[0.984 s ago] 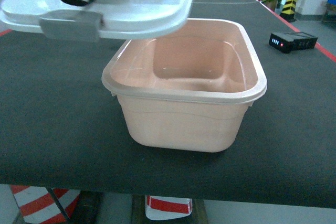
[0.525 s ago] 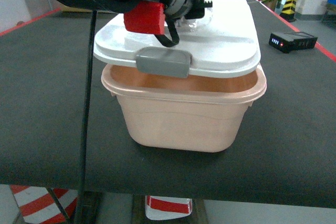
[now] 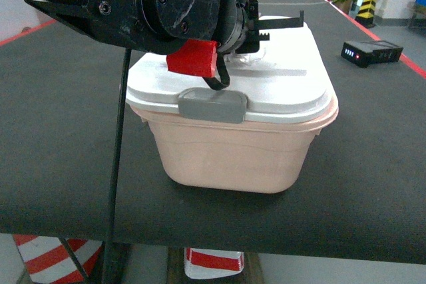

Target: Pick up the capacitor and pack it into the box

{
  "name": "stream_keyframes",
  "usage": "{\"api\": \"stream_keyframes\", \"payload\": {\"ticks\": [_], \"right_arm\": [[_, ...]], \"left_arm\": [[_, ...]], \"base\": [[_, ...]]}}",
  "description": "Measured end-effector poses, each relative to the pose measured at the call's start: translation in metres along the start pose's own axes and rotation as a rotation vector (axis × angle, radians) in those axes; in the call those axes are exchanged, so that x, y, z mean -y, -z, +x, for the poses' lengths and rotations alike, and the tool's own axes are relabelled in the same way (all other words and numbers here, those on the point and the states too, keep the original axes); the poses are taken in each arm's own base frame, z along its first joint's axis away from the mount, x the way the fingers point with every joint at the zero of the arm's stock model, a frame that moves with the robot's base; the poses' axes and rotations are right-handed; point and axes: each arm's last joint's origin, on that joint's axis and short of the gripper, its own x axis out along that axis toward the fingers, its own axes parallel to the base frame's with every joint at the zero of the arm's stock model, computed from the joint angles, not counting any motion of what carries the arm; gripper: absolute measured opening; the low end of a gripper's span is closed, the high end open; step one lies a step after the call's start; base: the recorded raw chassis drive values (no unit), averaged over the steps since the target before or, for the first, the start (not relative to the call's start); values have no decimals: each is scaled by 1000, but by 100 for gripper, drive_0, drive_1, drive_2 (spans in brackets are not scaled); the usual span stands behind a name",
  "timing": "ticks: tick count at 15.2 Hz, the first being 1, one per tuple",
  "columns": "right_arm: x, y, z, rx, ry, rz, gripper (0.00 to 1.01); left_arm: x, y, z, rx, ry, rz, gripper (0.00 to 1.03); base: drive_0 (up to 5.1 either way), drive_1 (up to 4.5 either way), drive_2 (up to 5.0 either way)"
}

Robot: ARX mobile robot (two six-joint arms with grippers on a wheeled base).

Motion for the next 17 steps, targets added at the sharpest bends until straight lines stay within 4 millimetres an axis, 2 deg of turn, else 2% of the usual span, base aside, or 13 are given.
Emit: {"api": "stream_keyframes", "payload": {"ticks": [1, 2, 6, 9, 10, 14, 17], "right_arm": [[0, 0, 0, 0, 0, 0, 98], [0, 0, 0, 0, 0, 0, 98], [0, 0, 0, 0, 0, 0, 98], [0, 0, 0, 0, 0, 0, 98], [0, 0, 0, 0, 0, 0, 98], [0, 0, 0, 0, 0, 0, 98], [0, 0, 0, 0, 0, 0, 98]], "left_arm": [[0, 2, -1, 6, 7, -6, 2], [0, 2, -1, 14, 12, -12, 9], [-1, -6, -1, 92, 35, -36, 59], [-1, -5, -1, 90, 35, -36, 84], [-1, -5, -1, 91, 35, -36, 97], [-1, -5, -1, 91, 35, -35, 98], [-3, -10, -6, 291, 60, -50, 98]], "base": [[0, 0, 0], [0, 0, 0], [0, 0, 0], [0, 0, 0], [0, 0, 0], [0, 0, 0], [0, 0, 0]]}}
